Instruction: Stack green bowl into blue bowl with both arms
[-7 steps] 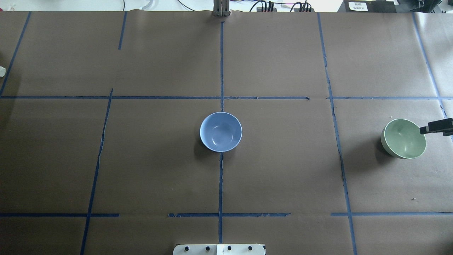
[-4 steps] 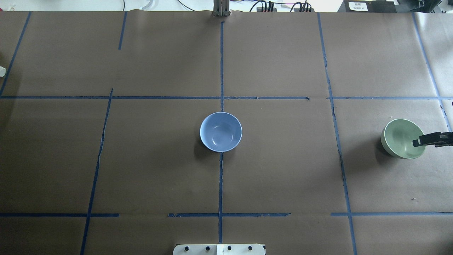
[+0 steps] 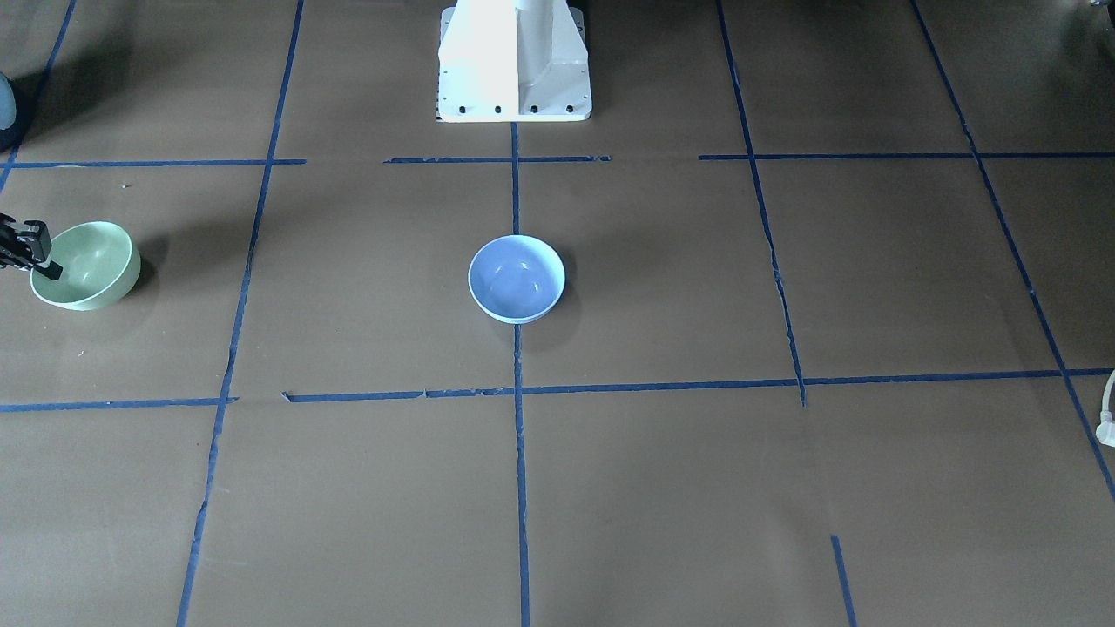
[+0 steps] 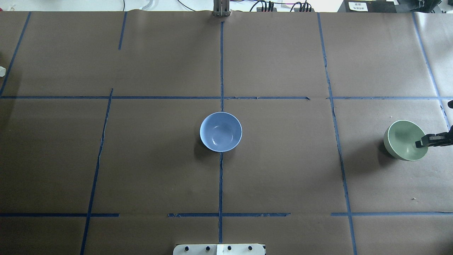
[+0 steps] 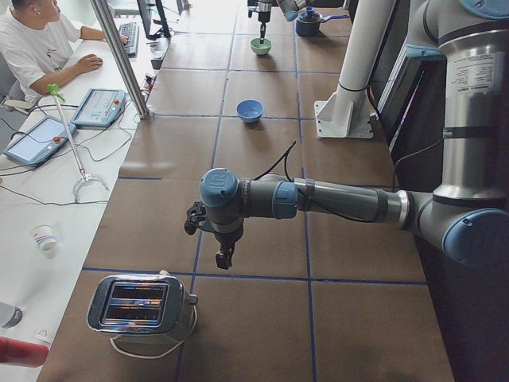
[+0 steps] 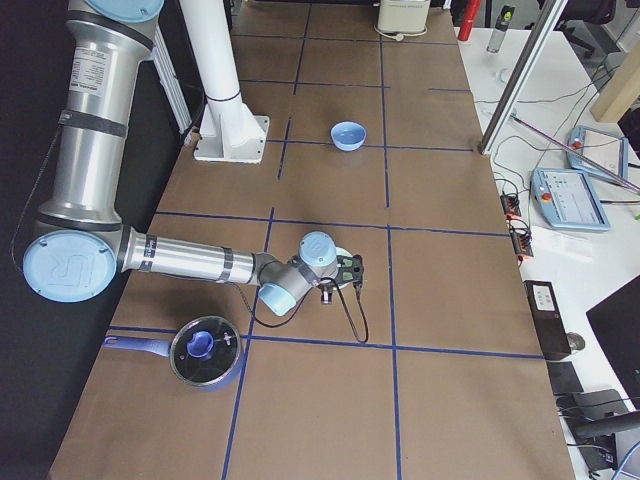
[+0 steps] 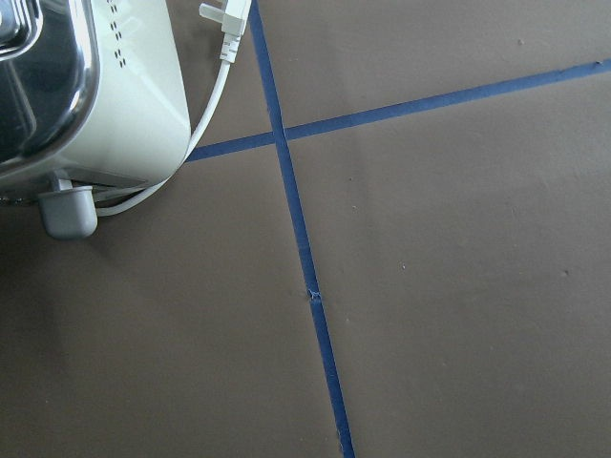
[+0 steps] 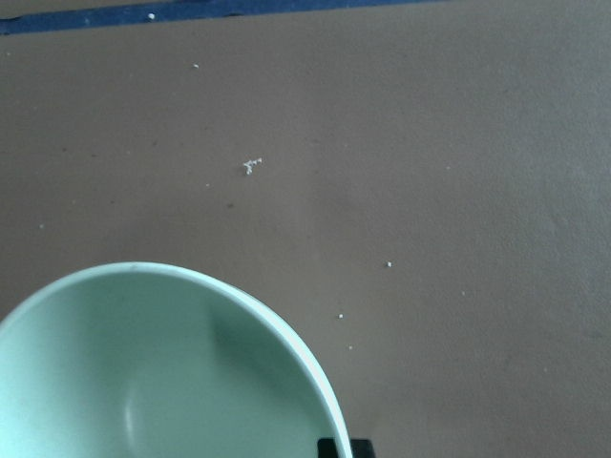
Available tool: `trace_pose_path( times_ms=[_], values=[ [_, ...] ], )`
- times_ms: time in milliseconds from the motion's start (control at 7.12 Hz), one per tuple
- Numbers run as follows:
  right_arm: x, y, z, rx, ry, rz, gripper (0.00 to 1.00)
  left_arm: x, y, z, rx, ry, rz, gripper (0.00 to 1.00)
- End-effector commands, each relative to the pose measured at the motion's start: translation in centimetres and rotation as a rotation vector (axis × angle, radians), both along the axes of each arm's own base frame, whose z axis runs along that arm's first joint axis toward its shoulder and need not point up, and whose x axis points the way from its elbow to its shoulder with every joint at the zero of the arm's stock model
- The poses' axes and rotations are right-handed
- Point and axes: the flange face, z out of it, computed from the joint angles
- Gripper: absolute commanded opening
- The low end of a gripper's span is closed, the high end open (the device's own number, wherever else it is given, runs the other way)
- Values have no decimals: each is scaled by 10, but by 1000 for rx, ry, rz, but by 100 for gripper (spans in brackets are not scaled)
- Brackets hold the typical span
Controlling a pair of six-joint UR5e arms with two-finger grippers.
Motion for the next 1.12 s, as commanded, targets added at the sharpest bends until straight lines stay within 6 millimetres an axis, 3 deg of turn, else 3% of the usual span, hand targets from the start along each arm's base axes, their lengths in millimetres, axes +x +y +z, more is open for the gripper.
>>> trace_pose_path(
  times_ms=[0,140,281,421,561,842,982],
  values=[
    [0,-16,-36,15,-79,-21,0,1,-1,-1,2,0,1,100],
    [12,-37,-62,-4,-131,-16,0,1,-1,-1,2,0,1,100],
    [6,-58,-106,4,-166,-15,0,1,-2,-1,3,0,1,100],
    [-11,-92,-161,-29,-203,28,0,1,-2,-1,2,0,0,100],
    [-43,-103,-202,-20,-241,9,0,1,-2,-1,2,0,0,100],
    [-157,-106,-298,-55,-307,-9,0,1,-2,-2,2,2,0,100],
    [-218,-94,-341,-71,-327,0,0,1,-3,-2,4,2,0,100]
  ],
)
